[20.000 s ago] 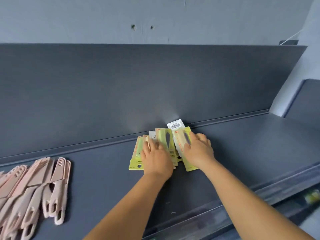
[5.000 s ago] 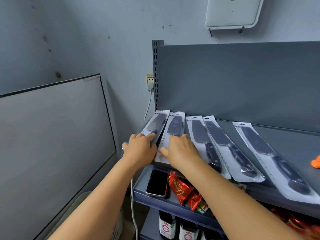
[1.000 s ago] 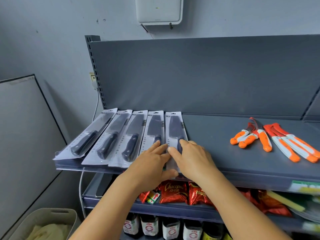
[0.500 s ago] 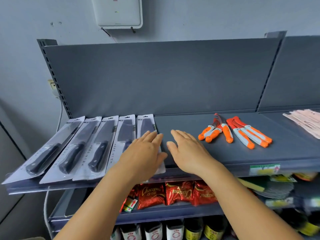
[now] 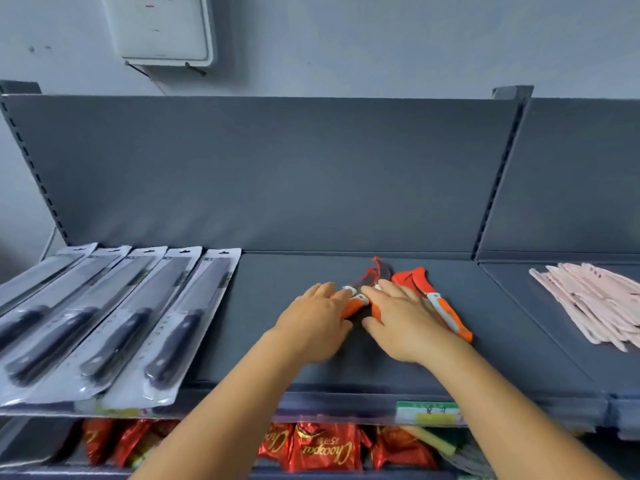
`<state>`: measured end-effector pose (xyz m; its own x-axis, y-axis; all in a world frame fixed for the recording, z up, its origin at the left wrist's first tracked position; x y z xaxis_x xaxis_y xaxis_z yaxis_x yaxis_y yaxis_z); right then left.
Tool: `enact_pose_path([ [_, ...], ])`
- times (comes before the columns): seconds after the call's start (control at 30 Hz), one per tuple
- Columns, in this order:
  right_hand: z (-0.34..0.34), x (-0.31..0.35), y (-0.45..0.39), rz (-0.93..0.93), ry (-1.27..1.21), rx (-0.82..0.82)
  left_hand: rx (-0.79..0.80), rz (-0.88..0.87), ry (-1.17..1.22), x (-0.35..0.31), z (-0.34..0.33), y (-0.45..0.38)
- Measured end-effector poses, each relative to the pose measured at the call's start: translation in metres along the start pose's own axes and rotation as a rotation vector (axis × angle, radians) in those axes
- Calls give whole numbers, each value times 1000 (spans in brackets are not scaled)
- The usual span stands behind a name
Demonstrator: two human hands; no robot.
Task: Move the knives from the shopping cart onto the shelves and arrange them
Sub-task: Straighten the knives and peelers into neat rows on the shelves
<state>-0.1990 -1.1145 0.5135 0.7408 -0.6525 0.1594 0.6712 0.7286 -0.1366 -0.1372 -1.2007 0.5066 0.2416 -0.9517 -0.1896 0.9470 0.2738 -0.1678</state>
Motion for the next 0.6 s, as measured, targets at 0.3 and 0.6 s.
enact_pose_path([
  [0.3,-12,-31,-6,97,13,65,18,186,-87,0,-25,-19],
  [0.6,-7,-43,-18,13,-29,4,-23,238,-121,5,-30,-34],
])
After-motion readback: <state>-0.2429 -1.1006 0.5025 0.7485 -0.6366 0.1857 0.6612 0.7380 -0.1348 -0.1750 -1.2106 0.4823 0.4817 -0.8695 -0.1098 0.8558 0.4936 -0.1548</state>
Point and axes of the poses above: each hand's wrist, its own y-axis away from the middle knuckle, its own z-axis out of the back of the hand, x = y × z, the point moved 9 cm from there along -y, towards the middle knuckle, and after that the axes turned 7 degrees about -x, right-handed, at the moved point
